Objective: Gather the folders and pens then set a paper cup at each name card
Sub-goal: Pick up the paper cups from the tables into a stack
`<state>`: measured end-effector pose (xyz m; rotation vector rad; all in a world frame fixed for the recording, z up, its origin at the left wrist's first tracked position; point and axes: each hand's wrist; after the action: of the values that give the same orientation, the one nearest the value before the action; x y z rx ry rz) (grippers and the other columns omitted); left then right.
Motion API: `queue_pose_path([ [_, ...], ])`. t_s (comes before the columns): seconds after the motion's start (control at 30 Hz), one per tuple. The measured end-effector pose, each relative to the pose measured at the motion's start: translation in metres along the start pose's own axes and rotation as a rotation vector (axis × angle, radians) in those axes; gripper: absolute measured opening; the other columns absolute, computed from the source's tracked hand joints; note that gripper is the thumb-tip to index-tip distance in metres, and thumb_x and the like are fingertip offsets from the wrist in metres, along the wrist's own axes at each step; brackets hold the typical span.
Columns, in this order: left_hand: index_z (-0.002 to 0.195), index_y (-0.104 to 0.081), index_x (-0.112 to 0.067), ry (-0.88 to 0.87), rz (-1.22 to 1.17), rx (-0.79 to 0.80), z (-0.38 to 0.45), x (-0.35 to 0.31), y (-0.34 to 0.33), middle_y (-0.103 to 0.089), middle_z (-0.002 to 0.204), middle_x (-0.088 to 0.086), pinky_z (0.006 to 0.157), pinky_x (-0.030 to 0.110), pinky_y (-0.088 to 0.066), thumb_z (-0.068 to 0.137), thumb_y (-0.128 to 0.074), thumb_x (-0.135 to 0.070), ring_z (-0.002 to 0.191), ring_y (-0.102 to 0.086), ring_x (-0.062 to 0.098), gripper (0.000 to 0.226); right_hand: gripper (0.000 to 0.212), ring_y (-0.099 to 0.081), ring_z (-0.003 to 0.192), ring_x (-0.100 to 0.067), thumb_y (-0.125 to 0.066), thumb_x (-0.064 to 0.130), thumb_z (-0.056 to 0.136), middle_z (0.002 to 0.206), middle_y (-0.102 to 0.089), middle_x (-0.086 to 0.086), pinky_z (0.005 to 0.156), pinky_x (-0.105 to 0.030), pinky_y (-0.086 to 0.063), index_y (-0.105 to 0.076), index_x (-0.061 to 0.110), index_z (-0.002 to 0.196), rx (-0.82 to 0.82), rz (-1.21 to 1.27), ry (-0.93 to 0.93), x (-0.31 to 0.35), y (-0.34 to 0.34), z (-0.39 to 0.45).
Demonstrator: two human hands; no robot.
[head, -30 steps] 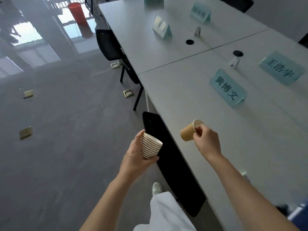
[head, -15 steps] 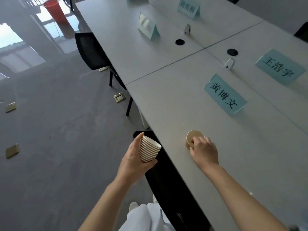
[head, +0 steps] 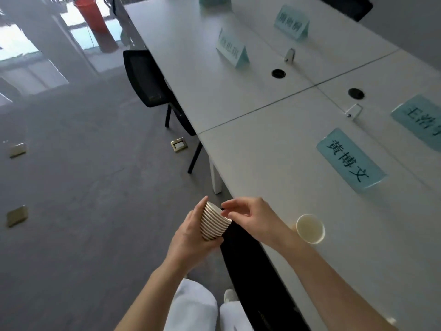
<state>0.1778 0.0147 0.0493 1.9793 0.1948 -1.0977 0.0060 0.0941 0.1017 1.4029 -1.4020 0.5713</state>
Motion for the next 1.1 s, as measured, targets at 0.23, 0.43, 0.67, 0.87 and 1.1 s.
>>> queue_pose_path([
  [0.23, 0.138, -0.035, -0.038, -0.007, 0.04, -0.005, 0.053, 0.055, 0.094, -0.054, 0.117, -0.016, 0.08, 0.031, -0.052, 0.057, -0.074, -0.041, 0.097, -0.058, 0.007, 0.09, 0.025, -0.068, 0.093, -0.001, -0.063, 0.008, 0.085, 0.101, -0.074, 0.003, 0.09, -0.019, -0.052, -0.072, 0.015, 0.107, 0.115, -0.164, 0.056, 0.059, -0.071, 0.093],
  [0.43, 0.141, -0.033, -0.035, -0.037, 0.138, 0.015, 0.113, 0.1, 0.189, -0.051, 0.127, -0.016, 0.085, 0.036, -0.052, 0.057, -0.076, -0.042, 0.106, -0.056, 0.011, 0.094, 0.019, -0.068, 0.089, -0.003, -0.063, 0.013, 0.085, 0.096, -0.073, 0.004, 0.085, -0.025, -0.056, -0.069, 0.017, 0.103, 0.108, -0.265, 0.063, 0.115, -0.126, 0.173],
  [0.67, 0.135, -0.031, -0.043, -0.079, 0.129, 0.031, 0.18, 0.116, 0.244, -0.052, 0.121, -0.016, 0.081, 0.038, -0.054, 0.057, -0.077, -0.042, 0.1, -0.057, 0.011, 0.091, 0.02, -0.067, 0.089, -0.003, -0.064, 0.015, 0.085, 0.096, -0.071, 0.004, 0.085, -0.024, -0.056, -0.067, 0.016, 0.105, 0.04, -0.268, 0.053, 0.154, -0.144, 0.245],
  [0.87, 0.132, -0.035, -0.043, -0.089, 0.1, 0.027, 0.258, 0.12, 0.269, -0.053, 0.114, -0.015, 0.074, 0.036, -0.055, 0.053, -0.073, -0.046, 0.094, -0.057, 0.01, 0.088, 0.019, -0.068, 0.081, -0.003, -0.076, 0.019, 0.075, 0.086, -0.072, 0.007, 0.081, -0.025, -0.057, -0.071, 0.018, 0.093, -0.049, -0.213, 0.036, 0.172, -0.117, 0.326],
  [1.1, 0.136, -0.034, -0.042, -0.004, 0.099, -0.053, 0.393, 0.109, 0.308, -0.052, 0.114, -0.015, 0.083, 0.038, -0.052, 0.062, -0.081, -0.037, 0.099, -0.055, 0.012, 0.088, 0.017, -0.066, 0.081, -0.009, -0.07, 0.013, 0.08, 0.085, -0.069, 0.005, 0.076, -0.021, -0.052, -0.067, 0.016, 0.097, -0.29, -0.057, -0.02, 0.198, -0.04, 0.46],
])
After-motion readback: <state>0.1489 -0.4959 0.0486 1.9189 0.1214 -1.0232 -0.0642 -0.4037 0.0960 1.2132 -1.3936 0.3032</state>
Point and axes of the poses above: each hand's wrist, its own z-axis towards the middle knuckle, its own y-axis out of the back of the hand, x = y × z
